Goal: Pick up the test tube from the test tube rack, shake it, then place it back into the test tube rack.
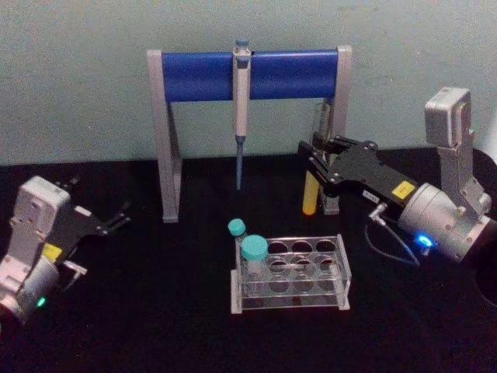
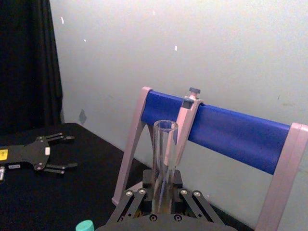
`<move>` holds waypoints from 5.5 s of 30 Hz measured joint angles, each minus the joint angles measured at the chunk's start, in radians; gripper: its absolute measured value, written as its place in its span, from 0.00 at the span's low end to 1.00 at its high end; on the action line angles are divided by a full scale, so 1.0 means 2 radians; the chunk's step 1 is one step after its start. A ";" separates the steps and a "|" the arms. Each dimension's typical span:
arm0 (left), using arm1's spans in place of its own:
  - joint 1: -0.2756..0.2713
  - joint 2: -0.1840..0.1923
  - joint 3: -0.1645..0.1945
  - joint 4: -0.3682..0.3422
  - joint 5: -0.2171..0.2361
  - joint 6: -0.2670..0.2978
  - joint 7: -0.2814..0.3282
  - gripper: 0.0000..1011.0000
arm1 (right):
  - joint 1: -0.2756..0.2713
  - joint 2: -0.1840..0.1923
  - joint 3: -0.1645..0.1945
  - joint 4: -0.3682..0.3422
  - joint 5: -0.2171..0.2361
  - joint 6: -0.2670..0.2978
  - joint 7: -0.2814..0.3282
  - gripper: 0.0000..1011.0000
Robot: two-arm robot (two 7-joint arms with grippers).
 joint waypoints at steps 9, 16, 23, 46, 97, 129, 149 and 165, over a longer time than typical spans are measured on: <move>0.000 0.000 0.000 0.000 0.000 0.000 0.000 1.00 | -0.001 0.000 0.002 -0.001 0.002 -0.003 0.000 0.23; 0.000 0.000 0.000 0.000 0.000 0.000 0.000 1.00 | -0.005 0.002 0.003 -0.006 0.003 -0.003 -0.001 0.23; 0.000 0.000 0.000 0.000 0.000 0.000 0.000 1.00 | -0.013 0.006 0.004 -0.018 0.003 -0.001 -0.004 0.23; 0.000 0.000 0.000 0.000 0.000 0.000 0.000 1.00 | -0.068 0.029 0.010 -0.055 0.016 0.002 0.000 0.23; 0.000 0.000 0.000 0.000 0.000 0.000 0.000 1.00 | -0.024 -0.005 -0.017 0.034 0.006 -0.015 0.010 0.23; 0.000 0.000 0.000 0.000 0.000 0.000 0.000 1.00 | -0.035 -0.014 -0.025 0.052 -0.013 0.001 0.003 0.23; 0.000 0.000 0.000 0.000 0.000 0.000 0.000 1.00 | -0.035 -0.016 -0.024 0.055 -0.017 0.003 -0.001 0.23; 0.000 0.000 0.000 0.000 0.000 0.000 0.000 1.00 | -0.035 -0.016 -0.024 0.054 -0.017 0.004 0.000 0.66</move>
